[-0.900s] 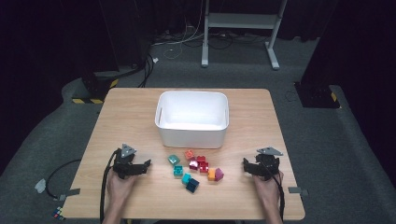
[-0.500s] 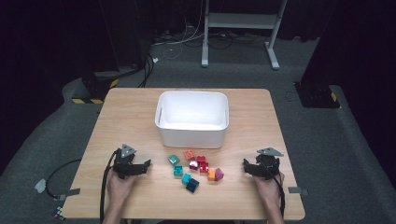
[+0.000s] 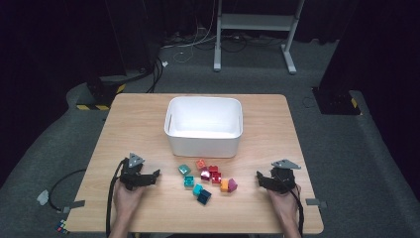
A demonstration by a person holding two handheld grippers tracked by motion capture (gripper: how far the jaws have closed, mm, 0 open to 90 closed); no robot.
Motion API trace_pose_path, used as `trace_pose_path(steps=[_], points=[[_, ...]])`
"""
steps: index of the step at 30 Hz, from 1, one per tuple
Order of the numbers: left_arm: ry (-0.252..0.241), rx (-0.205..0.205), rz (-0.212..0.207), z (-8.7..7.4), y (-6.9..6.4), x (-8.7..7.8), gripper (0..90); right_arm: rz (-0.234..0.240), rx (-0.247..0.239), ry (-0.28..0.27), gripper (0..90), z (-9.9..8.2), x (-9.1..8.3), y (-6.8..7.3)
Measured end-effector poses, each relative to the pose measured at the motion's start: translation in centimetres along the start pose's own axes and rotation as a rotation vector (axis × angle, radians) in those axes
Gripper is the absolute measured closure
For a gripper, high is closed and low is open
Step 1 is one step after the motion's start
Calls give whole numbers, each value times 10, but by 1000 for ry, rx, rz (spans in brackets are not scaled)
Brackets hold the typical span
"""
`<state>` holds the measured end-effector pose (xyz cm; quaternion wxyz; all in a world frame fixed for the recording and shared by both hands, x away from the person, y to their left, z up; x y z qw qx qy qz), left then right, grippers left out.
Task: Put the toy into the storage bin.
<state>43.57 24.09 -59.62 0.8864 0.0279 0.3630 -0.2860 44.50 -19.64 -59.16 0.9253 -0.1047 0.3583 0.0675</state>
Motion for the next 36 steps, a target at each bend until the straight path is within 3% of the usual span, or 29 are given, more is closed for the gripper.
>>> trace_pose_path(steps=[14,21,36], points=[[0,-3,0,0,0,0,157,57,-19,-50,269,0,-16,15],[-1,-4,2,0,0,0,157,140,-51,-80,296,1,-33,36],[-1,-5,3,0,-1,0,157,251,-120,-107,302,0,-55,74]])
Point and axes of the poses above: each handheld gripper's, and its own axes: x roughly forward along the jaws, z roughly out of its top, y roughly to its left, the point moved 10 cm from there along x, roughly forward along the jaws, and after that the axes turned 13 degrees about -z, right-handed, at the moved point
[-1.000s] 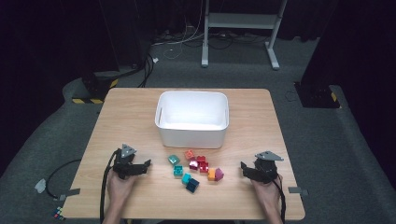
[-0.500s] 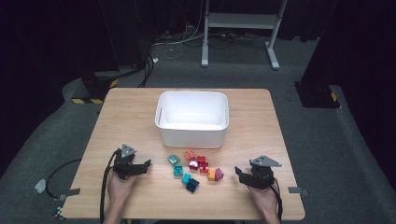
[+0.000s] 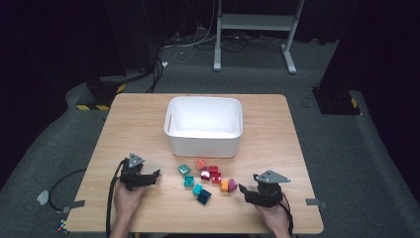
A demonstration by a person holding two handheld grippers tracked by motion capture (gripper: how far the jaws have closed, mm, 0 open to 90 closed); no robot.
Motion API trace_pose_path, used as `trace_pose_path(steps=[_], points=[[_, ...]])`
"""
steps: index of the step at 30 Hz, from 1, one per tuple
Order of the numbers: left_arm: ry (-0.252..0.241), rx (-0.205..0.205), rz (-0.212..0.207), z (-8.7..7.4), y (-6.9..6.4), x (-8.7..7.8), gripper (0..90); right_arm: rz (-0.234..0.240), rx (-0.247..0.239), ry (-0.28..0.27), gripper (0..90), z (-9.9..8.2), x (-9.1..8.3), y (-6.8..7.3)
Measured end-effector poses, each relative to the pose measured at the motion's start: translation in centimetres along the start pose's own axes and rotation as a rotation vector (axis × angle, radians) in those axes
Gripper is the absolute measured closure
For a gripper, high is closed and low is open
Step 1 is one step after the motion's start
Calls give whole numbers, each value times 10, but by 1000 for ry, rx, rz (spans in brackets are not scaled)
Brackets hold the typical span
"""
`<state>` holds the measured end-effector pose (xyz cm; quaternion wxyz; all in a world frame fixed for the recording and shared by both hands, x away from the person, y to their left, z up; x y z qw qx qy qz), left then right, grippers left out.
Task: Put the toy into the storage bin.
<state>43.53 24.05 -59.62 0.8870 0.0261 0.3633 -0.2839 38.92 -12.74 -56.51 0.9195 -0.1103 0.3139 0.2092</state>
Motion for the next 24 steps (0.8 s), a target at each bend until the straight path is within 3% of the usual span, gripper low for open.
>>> trace_pose_path(steps=[7,24], points=[[0,0,0,0,0,0,157,46,-38,-2,305,1,-1,18],[0,0,0,0,0,0,157,85,-63,8,342,5,9,36]])
Point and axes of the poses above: each handheld gripper's, and its own axes: x roughly forward along the jaws, z roughly out of its top, y roughly to its left, the point moved 10 cm from there along x, roughly forward along the jaws, and after that the axes turned 13 degrees about -z, right-handed, at the moved point
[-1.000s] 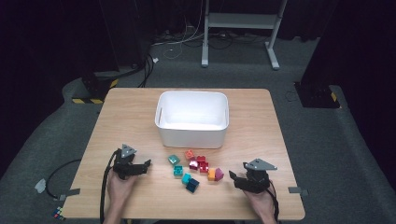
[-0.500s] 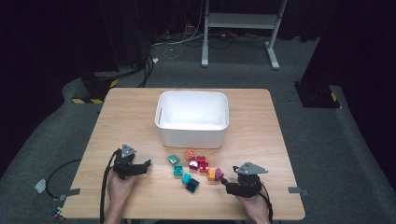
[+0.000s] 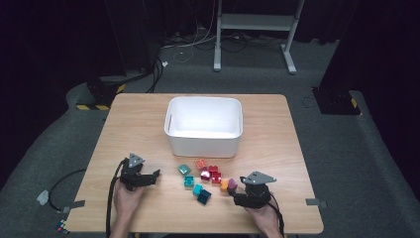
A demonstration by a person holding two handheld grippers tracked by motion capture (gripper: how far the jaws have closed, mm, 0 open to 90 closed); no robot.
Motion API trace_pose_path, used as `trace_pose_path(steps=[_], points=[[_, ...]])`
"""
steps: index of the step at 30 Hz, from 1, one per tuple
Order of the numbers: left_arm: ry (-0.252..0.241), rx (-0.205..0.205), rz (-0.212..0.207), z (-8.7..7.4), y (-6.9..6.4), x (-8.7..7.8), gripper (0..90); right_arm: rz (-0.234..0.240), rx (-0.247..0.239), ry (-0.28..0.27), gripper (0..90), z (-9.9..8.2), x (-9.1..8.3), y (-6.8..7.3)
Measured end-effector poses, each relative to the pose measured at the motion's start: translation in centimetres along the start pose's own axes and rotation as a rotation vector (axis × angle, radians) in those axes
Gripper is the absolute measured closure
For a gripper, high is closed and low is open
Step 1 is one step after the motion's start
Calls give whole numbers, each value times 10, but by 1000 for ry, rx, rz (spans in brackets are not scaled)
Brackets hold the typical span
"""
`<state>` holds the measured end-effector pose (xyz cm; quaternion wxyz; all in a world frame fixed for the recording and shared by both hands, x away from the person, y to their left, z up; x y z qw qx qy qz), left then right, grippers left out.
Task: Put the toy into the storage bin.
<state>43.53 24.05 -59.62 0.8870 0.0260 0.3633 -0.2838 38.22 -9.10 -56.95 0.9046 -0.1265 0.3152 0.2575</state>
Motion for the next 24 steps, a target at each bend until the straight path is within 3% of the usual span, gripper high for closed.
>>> trace_pose_path(steps=[11,24], points=[[0,0,0,0,0,0,157,-5,-5,24,383,-2,8,-1],[0,1,0,0,0,0,157,-11,-16,33,518,-3,13,-4]])
Point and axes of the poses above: each handheld gripper's, and its own axes: x roughly forward along the jaws, z roughly out of its top, y roughly to its left, the point moved 10 cm from there along x, roughly forward along the jaws, and after that the axes turned 13 degrees about -z, right-handed, at the moved point
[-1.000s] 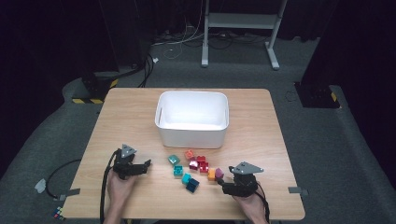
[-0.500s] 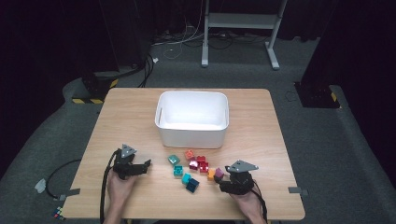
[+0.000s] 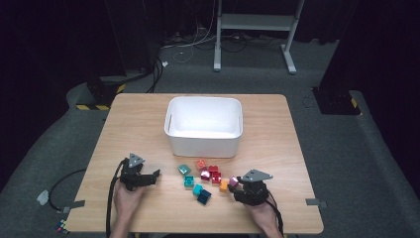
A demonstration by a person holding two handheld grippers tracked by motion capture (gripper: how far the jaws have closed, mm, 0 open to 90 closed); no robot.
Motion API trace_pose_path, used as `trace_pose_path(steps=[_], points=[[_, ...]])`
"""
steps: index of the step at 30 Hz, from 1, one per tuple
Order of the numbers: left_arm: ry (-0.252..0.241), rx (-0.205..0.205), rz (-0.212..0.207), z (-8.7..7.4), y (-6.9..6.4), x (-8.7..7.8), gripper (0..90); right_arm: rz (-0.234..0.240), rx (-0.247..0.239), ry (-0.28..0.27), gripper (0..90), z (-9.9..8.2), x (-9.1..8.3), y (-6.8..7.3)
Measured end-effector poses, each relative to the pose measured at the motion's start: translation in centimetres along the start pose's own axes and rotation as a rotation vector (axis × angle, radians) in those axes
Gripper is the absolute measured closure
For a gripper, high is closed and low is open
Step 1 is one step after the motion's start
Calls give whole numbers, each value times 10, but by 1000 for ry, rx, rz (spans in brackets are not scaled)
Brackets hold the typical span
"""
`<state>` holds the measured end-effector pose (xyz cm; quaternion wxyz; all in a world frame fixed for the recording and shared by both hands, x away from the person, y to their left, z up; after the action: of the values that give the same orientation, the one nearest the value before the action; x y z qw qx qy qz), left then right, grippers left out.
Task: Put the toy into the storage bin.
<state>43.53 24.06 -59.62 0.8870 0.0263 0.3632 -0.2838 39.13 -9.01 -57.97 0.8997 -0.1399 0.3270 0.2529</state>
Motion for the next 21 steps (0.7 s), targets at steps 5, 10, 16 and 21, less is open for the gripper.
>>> trace_pose_path(steps=[5,10,16,21], points=[[0,0,0,0,0,0,157,-1,-2,-5,561,-1,-1,-2],[0,0,0,0,0,0,157,7,-1,-7,567,-1,-3,-4],[0,0,1,0,0,0,157,3,-4,-12,568,0,-6,-7],[0,0,1,0,0,0,157,8,-7,-17,569,2,-9,-8]])
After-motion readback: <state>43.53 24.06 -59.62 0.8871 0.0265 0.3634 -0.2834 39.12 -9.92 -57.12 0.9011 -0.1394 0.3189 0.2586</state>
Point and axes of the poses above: each handheld gripper's, and its own axes: x roughly forward along the jaws, z roughly out of its top, y roughly to its left, the point moved 10 cm from there along x, roughly forward along the jaws, and after that the axes turned 13 degrees about -z, right-handed, at the moved point
